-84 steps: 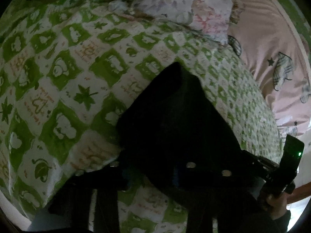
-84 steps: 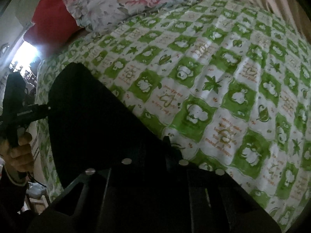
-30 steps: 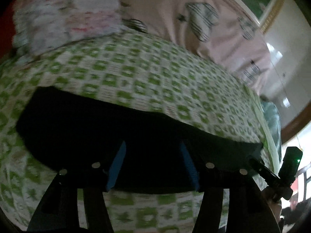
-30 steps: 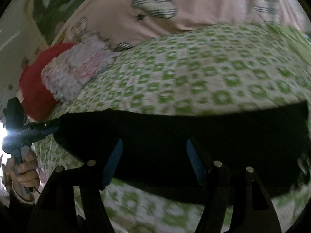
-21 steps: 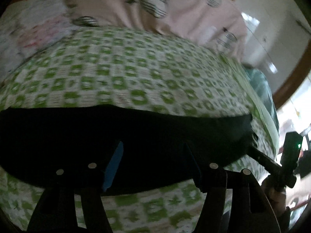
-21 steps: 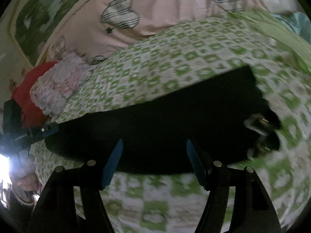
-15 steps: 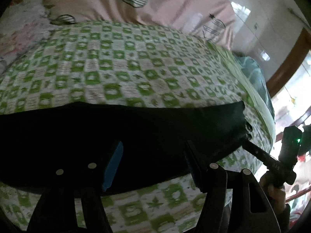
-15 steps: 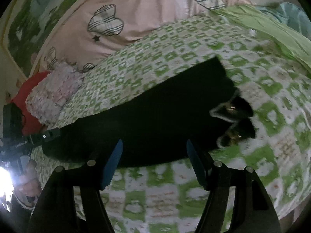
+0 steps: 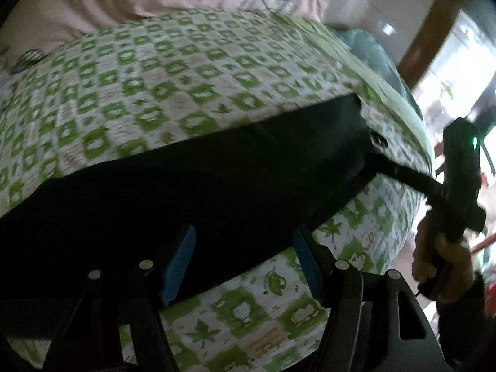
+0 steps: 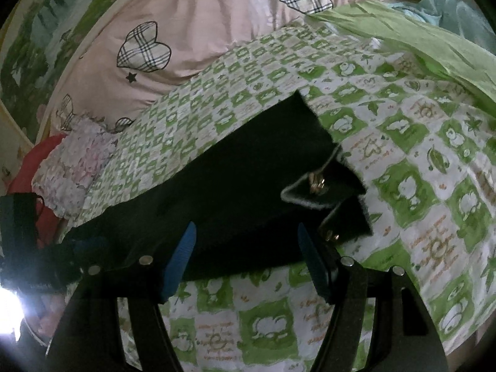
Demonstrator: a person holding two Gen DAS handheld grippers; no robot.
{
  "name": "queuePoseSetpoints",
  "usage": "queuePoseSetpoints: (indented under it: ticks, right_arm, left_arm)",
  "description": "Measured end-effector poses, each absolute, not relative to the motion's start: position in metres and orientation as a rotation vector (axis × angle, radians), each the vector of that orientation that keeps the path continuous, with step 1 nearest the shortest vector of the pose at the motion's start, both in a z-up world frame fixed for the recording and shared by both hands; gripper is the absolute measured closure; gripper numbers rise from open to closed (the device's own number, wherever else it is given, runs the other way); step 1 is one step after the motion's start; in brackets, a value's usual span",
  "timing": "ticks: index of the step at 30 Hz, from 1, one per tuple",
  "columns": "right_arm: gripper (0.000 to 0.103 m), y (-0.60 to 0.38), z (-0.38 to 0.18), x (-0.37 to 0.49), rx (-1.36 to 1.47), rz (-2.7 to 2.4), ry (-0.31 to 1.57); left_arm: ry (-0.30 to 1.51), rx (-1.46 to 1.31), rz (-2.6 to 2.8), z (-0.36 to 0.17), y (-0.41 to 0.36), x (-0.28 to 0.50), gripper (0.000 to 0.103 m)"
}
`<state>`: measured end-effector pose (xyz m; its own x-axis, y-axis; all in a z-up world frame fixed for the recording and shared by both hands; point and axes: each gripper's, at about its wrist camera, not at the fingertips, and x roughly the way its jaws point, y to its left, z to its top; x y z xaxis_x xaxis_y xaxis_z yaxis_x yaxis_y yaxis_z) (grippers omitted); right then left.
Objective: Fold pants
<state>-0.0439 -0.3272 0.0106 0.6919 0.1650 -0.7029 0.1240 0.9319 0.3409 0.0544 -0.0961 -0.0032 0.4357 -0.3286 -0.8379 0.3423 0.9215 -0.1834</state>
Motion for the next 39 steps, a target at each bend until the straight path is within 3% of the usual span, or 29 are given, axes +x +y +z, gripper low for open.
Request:
queuePoseSetpoints:
  ticks: [2, 7, 9, 11, 15, 26, 39]
  right_arm:
    - [0.035, -0.333, 0.012, -0.042, 0.394, 0.011, 0.804]
    - [0.052, -0.347, 0.012, -0.039, 0.438, -0.016, 0.797]
    - [0.055, -0.353, 0.010, -0.038, 0.461, -0.024, 0.794]
    - [0.063, -0.357, 0.009, -0.038, 0.479, -0.031, 0.788]
    - [0.094, -0.360, 0.008, -0.040, 0.487, -0.035, 0.786]
    - [0.097, -0.357, 0.020, -0.061, 0.480, -0.042, 0.759]
    - [0.093, -0.366, 0.002, -0.073, 0.555, -0.069, 0.805]
  left_arm:
    - [1.047, 0.049, -0.440, -0.006, -0.106, 0.056, 0.037]
    - [1.055, 0.123, -0.477, -0.011, -0.129, 0.063, 0.037]
    - [1.054, 0.143, -0.492, -0.010, -0.137, 0.066, 0.037]
    - [1.053, 0.155, -0.500, -0.007, -0.141, 0.071, 0.037]
    - [1.044, 0.164, -0.514, 0.000, -0.147, 0.084, 0.037]
    - [1.049, 0.198, -0.597, 0.015, -0.176, 0.124, 0.037]
    - [1.158, 0.328, -0.715, -0.020, -0.255, 0.179, 0.037]
